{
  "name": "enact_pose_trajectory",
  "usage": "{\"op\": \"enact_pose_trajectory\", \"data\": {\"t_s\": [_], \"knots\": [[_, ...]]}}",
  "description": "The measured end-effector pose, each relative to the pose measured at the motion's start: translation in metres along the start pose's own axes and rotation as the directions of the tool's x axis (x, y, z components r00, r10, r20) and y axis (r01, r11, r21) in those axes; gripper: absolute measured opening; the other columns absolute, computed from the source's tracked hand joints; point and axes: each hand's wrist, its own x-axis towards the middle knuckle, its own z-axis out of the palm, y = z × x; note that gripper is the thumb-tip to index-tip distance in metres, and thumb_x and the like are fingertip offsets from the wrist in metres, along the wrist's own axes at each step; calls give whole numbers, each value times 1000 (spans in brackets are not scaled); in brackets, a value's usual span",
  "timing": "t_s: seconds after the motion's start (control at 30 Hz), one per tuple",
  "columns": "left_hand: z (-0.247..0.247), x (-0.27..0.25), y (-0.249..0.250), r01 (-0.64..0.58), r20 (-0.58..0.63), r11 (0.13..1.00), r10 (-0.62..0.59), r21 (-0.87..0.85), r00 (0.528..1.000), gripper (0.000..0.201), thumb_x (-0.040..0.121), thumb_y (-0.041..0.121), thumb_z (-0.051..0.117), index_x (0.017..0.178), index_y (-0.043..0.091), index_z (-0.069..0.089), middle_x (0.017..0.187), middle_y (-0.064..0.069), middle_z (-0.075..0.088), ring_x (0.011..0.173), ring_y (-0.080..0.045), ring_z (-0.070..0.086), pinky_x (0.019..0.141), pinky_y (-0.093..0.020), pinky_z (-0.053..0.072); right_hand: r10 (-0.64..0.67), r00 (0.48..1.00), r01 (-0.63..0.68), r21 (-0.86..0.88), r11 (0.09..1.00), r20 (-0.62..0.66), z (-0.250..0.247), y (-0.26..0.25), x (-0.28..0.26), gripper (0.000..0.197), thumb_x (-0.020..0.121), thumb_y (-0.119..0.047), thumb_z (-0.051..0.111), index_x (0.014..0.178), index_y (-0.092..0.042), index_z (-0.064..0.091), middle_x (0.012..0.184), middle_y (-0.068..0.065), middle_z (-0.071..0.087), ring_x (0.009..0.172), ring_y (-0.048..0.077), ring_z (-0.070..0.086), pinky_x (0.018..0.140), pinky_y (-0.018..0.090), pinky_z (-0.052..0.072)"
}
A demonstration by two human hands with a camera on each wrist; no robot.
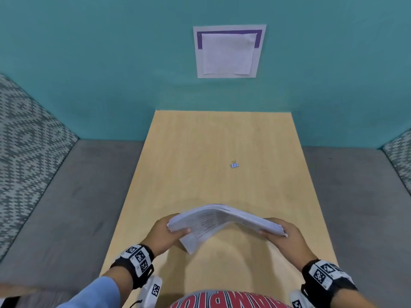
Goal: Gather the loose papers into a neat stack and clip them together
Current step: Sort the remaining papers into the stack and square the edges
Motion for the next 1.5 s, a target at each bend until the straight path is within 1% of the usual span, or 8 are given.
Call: {"op": "enact_pose_trajectory", "data": {"t_s": [0.27, 0.5, 0.7, 0.97, 1.07, 1.27, 1.4, 1.5], "knots": [[-8, -1, 4, -121, -164, 993, 118, -10, 979, 18, 96, 19, 78, 98, 37, 82, 99, 14, 83, 93, -9, 75, 78, -21, 55, -76, 996, 72, -77, 994, -55, -7, -9, 2, 19, 95, -14, 74, 94, -31, 82, 86, -5, 81, 79, 3, 73, 73, 19, 53], [-8, -4, 4, -206, -134, 956, 236, 207, 962, 37, 85, 33, 87, 117, 43, 71, 117, 28, 74, 113, 2, 67, 99, -21, 52, -9, 1000, 8, -67, 998, -7, -15, -3, 0, 33, 83, -12, 86, 110, -27, 80, 101, -16, 82, 94, -1, 74, 76, 5, 52], [19, 2, 54, -480, 186, 487, 534, 730, 825, 55, 92, 59, 64, 141, 36, 53, 134, 14, 64, 120, -14, 61, 101, -35, 51, -12, 999, 15, -67, 998, 48, -19, -12, -5, 39, 79, -18, 90, 111, -37, 78, 105, -22, 79, 98, 0, 74, 79, 9, 54], [85, 21, 95, -397, 264, 314, 390, 863, 882, 64, 98, 58, 60, 153, 29, 40, 124, 2, 67, 112, -26, 65, 77, -39, 52, -153, 985, 170, -275, 946, 84, -25, -20, -3, 26, 88, -23, 81, 103, -43, 80, 103, -20, 77, 98, 2, 71, 85, 16, 53], [90, 31, 98, -361, 283, 260, 293, 895, 913, 39, 103, 52, 54, 132, 26, 59, 119, -2, 70, 106, -30, 68, 72, -37, 48, -181, 973, 229, -500, 835, 144, -28, -20, 4, 15, 91, -34, 71, 99, -45, 78, 98, -19, 75, 94, 4, 69, 82, 22, 53], [90, 39, 103, -400, 364, 139, 226, 906, 904, 31, 106, 45, 52, 111, 22, 72, 110, -6, 71, 99, -34, 70, 67, -35, 38, -290, 932, 292, -927, 237, 219, 11, -58, 17, 58, 62, -64, 66, 108, -32, 79, 108, -6, 78, 104, 23, 72, 100, 67, 47], [98, 33, 111, -390, 361, 135, 199, 911, 911, 29, 105, 34, 54, 109, 13, 74, 108, -9, 74, 99, -35, 73, 69, -36, 44, -194, 938, 323, -926, 196, 287, 75, -70, 28, 62, 85, -31, 62, 143, -8, 52, 129, 10, 67, 124, 34, 60, 111, 55, 39], [92, 32, 112, -384, 348, 171, 204, 907, 915, 39, 103, 47, 54, 104, 15, 76, 104, -9, 74, 94, -35, 73, 67, -34, 39, -102, 962, 268, -949, 165, 254, 82, -70, 35, 44, 92, -11, 57, 135, -9, 52, 116, 10, 70, 106, 33, 69, 76, 35, 44]]}}
